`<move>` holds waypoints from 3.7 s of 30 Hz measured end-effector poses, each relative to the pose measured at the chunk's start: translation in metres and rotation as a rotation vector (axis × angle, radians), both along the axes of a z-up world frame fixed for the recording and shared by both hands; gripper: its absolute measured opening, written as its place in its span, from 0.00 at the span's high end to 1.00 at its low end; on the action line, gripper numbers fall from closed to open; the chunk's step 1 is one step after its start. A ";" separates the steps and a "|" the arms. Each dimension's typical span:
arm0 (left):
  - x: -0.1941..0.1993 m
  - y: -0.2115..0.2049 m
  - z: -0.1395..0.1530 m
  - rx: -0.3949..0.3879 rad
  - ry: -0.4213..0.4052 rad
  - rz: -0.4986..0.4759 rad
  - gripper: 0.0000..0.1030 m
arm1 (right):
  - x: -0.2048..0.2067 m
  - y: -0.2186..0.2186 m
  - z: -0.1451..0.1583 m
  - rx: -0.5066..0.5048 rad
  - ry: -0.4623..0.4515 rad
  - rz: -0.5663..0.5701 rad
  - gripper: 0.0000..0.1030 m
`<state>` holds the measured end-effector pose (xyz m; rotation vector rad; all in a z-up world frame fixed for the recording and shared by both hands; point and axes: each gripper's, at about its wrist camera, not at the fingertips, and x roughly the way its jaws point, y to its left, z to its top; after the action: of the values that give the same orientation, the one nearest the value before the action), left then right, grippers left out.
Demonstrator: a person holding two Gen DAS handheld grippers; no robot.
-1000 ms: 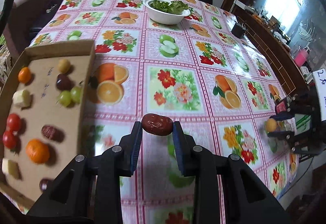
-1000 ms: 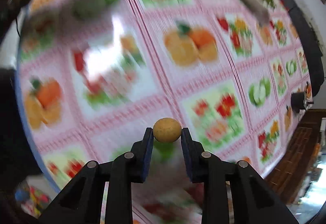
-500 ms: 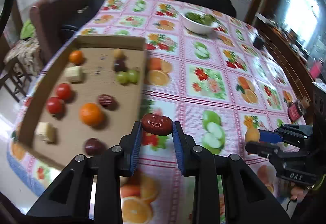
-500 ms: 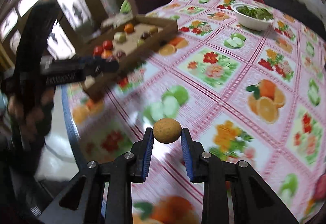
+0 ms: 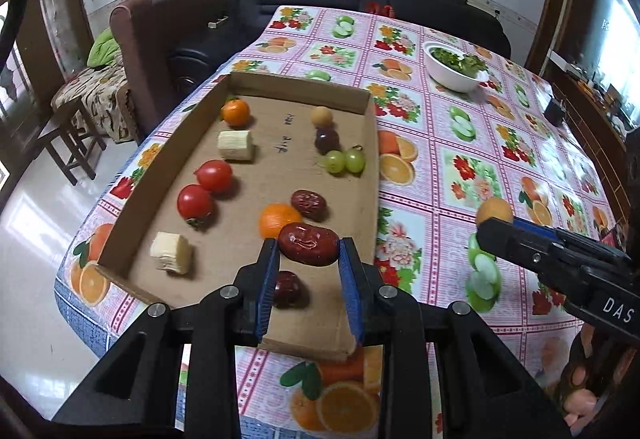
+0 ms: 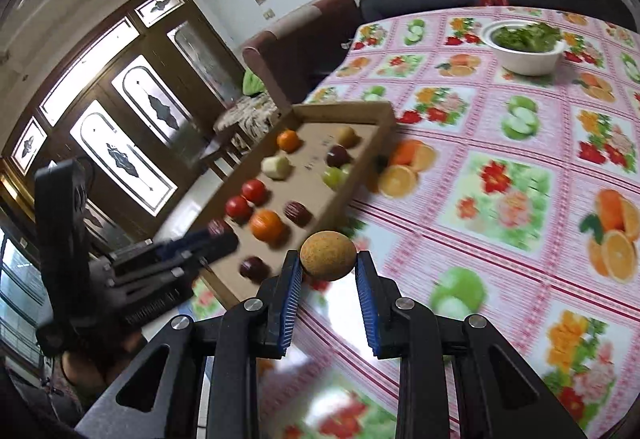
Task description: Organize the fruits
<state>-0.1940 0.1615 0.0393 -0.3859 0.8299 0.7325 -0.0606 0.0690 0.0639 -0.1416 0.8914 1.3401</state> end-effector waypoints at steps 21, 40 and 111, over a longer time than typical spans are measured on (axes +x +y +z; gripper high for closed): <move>-0.029 0.039 -0.014 -0.052 -0.013 0.073 0.73 | -0.012 0.038 -0.015 -0.037 0.010 0.011 0.73; -0.043 0.072 -0.024 -0.166 -0.071 0.094 0.73 | -0.003 0.072 -0.018 -0.050 0.009 0.002 0.73; -0.032 0.044 -0.029 -0.095 0.018 0.094 0.57 | -0.035 0.161 -0.026 -0.154 -0.196 0.057 0.53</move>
<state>-0.2260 0.2060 0.0101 -0.5064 0.8703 0.7871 -0.0955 0.2299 0.0375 -0.4132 0.8284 1.2847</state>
